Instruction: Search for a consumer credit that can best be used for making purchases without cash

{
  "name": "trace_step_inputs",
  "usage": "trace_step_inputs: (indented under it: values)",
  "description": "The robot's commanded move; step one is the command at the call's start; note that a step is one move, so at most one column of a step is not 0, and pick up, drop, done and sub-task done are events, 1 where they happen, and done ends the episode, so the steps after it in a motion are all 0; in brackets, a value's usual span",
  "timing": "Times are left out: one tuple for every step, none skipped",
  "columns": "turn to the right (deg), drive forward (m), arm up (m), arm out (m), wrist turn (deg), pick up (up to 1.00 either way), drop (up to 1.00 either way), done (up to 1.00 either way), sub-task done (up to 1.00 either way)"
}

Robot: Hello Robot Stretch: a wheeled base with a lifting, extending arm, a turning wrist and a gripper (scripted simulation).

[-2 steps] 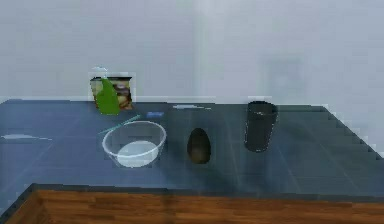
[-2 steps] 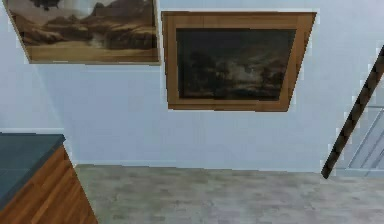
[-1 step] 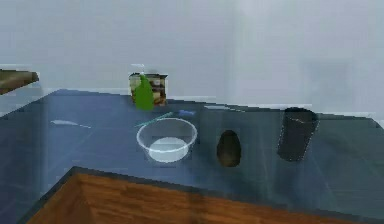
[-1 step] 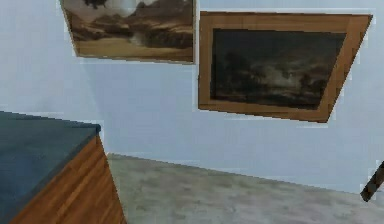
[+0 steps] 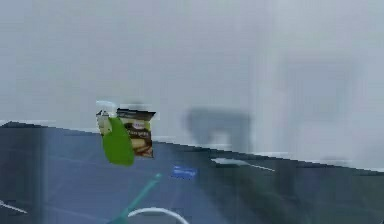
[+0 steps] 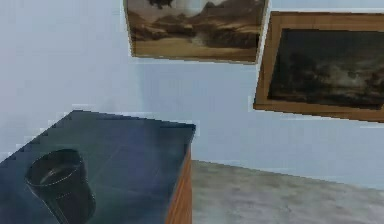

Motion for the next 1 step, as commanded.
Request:
trace_step_inputs:
  values:
    - [0.0,0.0,0.0,0.0,0.0,0.0,0.0,1.0,0.0]
